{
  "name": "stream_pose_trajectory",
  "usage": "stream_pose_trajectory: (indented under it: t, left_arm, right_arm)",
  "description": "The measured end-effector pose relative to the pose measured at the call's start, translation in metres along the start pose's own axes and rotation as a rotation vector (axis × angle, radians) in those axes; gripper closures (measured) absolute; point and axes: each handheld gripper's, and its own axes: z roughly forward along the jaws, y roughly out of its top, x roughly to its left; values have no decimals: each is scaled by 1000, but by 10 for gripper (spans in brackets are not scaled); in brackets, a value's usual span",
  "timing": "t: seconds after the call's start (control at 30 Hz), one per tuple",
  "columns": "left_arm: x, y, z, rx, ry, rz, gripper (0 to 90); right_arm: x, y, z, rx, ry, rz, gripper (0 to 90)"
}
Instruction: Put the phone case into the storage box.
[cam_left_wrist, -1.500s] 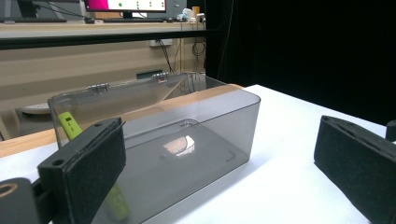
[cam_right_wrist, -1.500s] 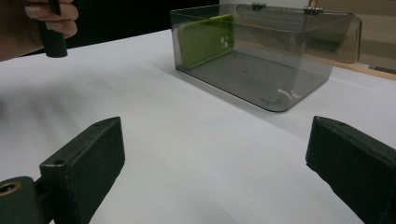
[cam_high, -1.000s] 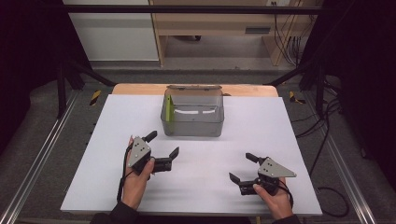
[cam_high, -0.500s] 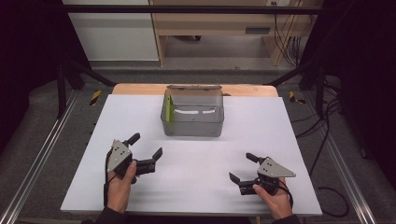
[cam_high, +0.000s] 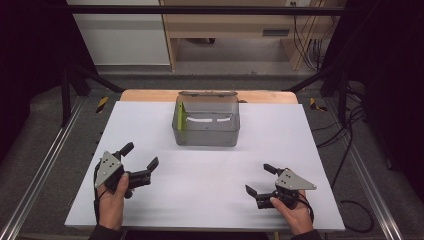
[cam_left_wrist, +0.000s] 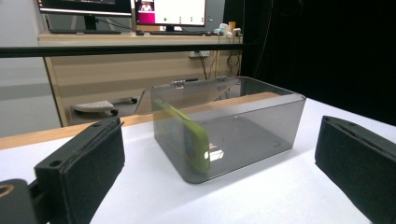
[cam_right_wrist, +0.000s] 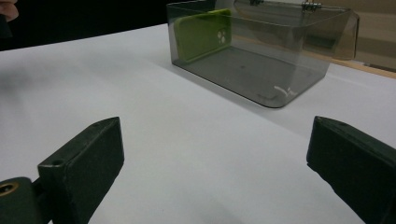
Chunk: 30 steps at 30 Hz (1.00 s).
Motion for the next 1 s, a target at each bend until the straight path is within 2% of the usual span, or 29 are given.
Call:
stream_pose_trajectory:
  t: [0.37, 0.8, 1.0]
  left_arm:
    - [17, 2, -19, 3, 35, 3, 13]
    - [27, 7, -32, -6, 47, 4, 13]
    - [30, 3, -37, -7, 48, 1, 13]
  right_arm:
    - [0, 0, 1, 4, -3, -2, 44]
    - [-1, 0, 1, 10, -14, -2, 48]
    - [-1, 0, 0, 9, -15, -4, 48]
